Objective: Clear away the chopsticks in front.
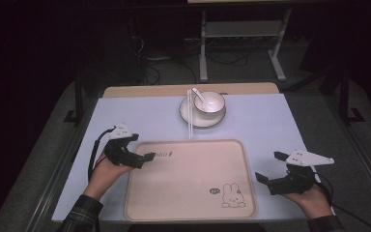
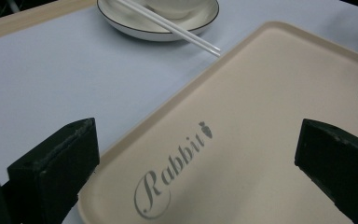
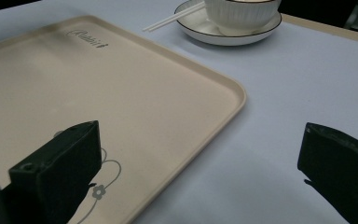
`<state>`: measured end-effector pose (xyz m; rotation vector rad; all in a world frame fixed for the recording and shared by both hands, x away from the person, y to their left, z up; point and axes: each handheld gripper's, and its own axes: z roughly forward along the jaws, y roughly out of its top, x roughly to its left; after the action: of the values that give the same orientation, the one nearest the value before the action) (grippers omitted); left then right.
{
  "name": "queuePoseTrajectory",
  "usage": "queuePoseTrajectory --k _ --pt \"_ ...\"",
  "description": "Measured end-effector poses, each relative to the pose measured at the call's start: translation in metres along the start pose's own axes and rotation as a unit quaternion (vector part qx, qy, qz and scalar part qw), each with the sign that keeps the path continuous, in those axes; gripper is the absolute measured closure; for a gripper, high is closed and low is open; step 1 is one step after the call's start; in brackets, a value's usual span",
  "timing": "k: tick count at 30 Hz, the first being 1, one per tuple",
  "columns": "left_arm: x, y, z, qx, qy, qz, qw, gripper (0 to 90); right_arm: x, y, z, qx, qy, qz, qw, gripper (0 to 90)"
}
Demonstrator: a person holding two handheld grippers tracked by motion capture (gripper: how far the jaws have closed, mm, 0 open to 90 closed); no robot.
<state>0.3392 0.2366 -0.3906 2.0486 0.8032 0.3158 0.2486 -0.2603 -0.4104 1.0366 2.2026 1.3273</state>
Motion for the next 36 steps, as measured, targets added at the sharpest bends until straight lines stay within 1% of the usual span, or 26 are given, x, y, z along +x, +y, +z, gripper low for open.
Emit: queuePoseTrajectory --k 1,2,3,5,7,9,10,11,13,14,15,16,17,19,20,21,23,24,25,28,29,30,31,32,33,36 --pt "0.001 0.003 0.003 0.001 0.002 0.0 1.0 0.0 0.0 0.0 0.0 0.0 0.0 -0.002 1.0 0.0" --pt "0.002 0.009 0.01 0.002 0.001 0.001 1.0 0.0 0.0 0.0 0.0 -0.001 0.002 0.0 1.0 0.0" --pt "0.002 0.009 0.01 0.002 0.001 0.001 1.0 0.0 0.0 0.0 0.0 -0.001 0.002 0.0 1.0 0.0" --pt "0.004 0.015 0.019 0.006 0.003 0.005 1.0 0.0 0.0 0.0 0.0 0.0 0.001 -0.001 1.0 0.0" --pt "0.006 0.023 0.027 0.005 0.005 0.004 1.0 0.0 -0.001 0.0 0.001 0.0 -0.001 -0.003 1.0 0.0" --pt "0.008 0.03 0.033 0.004 0.006 0.004 1.0 0.0 -0.001 0.0 0.0 -0.001 -0.002 -0.003 1.0 0.0" --pt "0.009 0.038 0.04 0.005 0.008 0.003 1.0 0.0 -0.002 -0.001 0.0 -0.002 -0.003 0.0 1.0 0.0" --pt "0.009 0.038 0.04 0.005 0.008 0.003 1.0 0.0 -0.002 -0.001 0.0 -0.002 -0.003 0.0 1.0 0.0" --pt "0.01 0.046 0.048 0.008 0.006 0.003 0.9999 0.0 -0.002 -0.001 -0.001 -0.002 -0.004 0.002 1.0 0.0" --pt "0.01 0.052 0.056 0.011 0.005 0.004 0.9999 0.0 -0.002 -0.001 -0.001 -0.002 -0.005 0.002 1.0 0.0" --pt "0.01 0.052 0.056 0.011 0.005 0.004 0.9999 0.0 -0.002 -0.001 -0.001 -0.002 -0.005 0.002 1.0 0.0" --pt "0.01 0.059 0.064 0.019 0.005 0.006 0.9998 0.0 -0.002 0.0 -0.001 -0.003 -0.005 0.002 1.0 0.0" --pt "0.01 0.059 0.064 0.019 0.005 0.006 0.9998 0.0 -0.002 0.0 -0.001 -0.003 -0.005 0.002 1.0 0.0" --pt "0.01 0.065 0.072 0.023 0.007 0.006 0.9997 0.0 -0.002 0.0 -0.001 -0.003 -0.004 -0.001 1.0 0.0" --pt "0.01 0.071 0.08 0.03 0.008 0.004 0.9995 0.0 -0.001 0.0 -0.001 -0.003 -0.004 -0.003 1.0 0.0" --pt "0.01 0.071 0.08 0.03 0.008 0.004 0.9995 0.0 -0.001 0.0 -0.001 -0.003 -0.004 -0.003 1.0 0.0" --pt "0.01 0.077 0.091 0.034 0.009 0.0 0.9994 0.0 -0.002 -0.001 -0.002 -0.003 -0.005 -0.002 1.0 0.0" --pt "0.01 0.077 0.091 0.034 0.009 0.0 0.9994 0.0 -0.002 0.0 -0.002 -0.003 -0.005 0.0 1.0 0.0" --pt "0.01 0.081 0.1 0.042 0.015 -0.001 0.999 0.0 -0.002 -0.001 -0.003 -0.005 -0.005 0.0 1.0 0.0" --pt "0.01 0.084 0.108 0.047 0.019 -0.002 0.9987 0.0 -0.003 -0.001 -0.003 -0.005 -0.005 0.0 1.0 0.0" --pt "0.011 0.085 0.112 0.049 0.016 -0.002 0.9987 1.0 -0.003 -0.001 -0.003 -0.005 -0.005 0.0 1.0 0.0" --pt "0.013 0.089 0.119 0.055 0.001 -0.003 0.9985 18.5 -0.003 -0.001 -0.003 -0.005 -0.006 0.002 1.0 0.0" --pt "0.013 0.089 0.119 0.055 0.001 -0.003 0.9985 19.8 -0.003 -0.001 -0.003 -0.005 -0.006 0.002 1.0 0.0" --pt "0.014 0.092 0.127 0.058 0.011 -0.01 0.9982 18.7 -0.004 -0.001 -0.004 -0.006 -0.006 0.003 1.0 0.0" --pt "0.014 0.092 0.127 0.058 0.011 -0.01 0.9982 20.1 -0.004 -0.001 -0.004 -0.006 -0.006 0.003 1.0 0.0" --pt "0.019 0.098 0.138 0.061 0.028 -0.017 0.9976 23.0 -0.004 -0.001 -0.004 -0.007 -0.005 0.002 1.0 0.0"
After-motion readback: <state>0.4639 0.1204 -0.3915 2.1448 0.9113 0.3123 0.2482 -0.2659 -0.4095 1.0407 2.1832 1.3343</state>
